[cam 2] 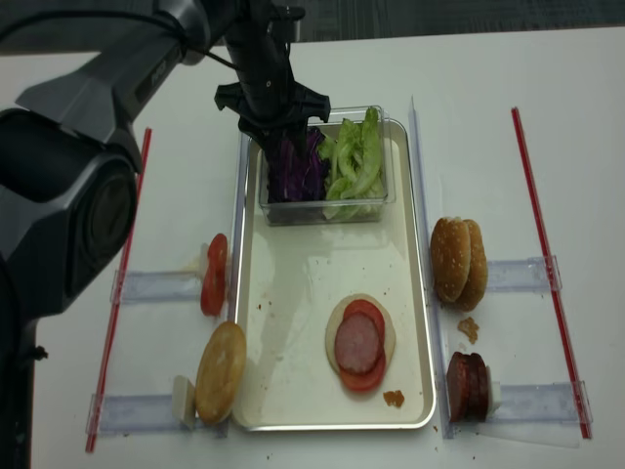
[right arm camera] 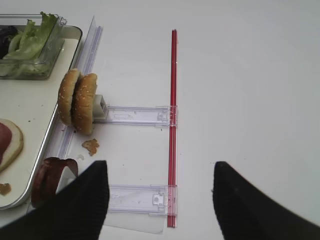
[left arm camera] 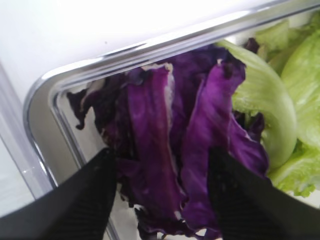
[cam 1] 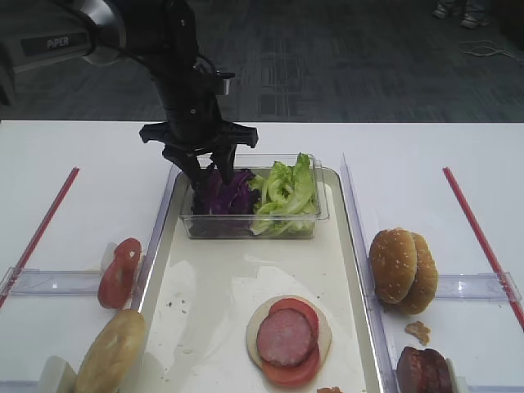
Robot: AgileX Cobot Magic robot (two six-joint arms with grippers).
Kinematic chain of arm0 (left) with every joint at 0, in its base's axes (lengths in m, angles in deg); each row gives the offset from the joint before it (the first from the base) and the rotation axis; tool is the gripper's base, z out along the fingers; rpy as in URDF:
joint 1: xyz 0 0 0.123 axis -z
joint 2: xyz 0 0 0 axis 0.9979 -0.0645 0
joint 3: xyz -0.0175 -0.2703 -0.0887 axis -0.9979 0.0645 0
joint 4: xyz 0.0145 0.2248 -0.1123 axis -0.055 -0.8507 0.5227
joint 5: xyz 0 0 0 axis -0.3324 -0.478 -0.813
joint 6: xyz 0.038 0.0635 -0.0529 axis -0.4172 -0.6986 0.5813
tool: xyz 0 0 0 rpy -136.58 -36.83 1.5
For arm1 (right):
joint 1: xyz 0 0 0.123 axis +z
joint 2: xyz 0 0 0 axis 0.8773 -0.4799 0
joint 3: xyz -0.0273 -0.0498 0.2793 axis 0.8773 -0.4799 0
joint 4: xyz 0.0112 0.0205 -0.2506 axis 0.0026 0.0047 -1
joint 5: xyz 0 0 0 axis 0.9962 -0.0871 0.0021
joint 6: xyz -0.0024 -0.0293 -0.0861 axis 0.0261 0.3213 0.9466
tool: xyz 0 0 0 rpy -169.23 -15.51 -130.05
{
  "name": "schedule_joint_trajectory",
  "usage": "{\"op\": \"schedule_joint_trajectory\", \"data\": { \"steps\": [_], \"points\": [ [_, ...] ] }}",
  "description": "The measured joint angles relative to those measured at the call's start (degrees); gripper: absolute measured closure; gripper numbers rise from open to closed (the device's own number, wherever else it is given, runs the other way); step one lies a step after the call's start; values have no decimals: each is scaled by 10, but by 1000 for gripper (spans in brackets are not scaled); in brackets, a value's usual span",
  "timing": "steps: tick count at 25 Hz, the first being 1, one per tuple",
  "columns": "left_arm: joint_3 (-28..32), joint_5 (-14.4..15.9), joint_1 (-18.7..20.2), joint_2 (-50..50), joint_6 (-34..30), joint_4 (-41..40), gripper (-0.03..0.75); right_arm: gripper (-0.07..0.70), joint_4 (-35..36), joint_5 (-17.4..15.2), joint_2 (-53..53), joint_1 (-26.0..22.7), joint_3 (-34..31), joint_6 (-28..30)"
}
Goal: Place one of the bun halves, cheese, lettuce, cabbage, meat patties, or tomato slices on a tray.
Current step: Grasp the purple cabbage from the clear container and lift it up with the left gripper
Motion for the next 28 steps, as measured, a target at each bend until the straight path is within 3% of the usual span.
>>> {"op": "schedule_joint_trajectory", "data": {
  "steps": [8,28],
  "points": [
    [0,0,-14,-1,-24,37,383,164,0,0,0,0,0,0],
    [-2,-4,-14,-27,-24,42,398,164,0,0,0,0,0,0]
  ]
}}
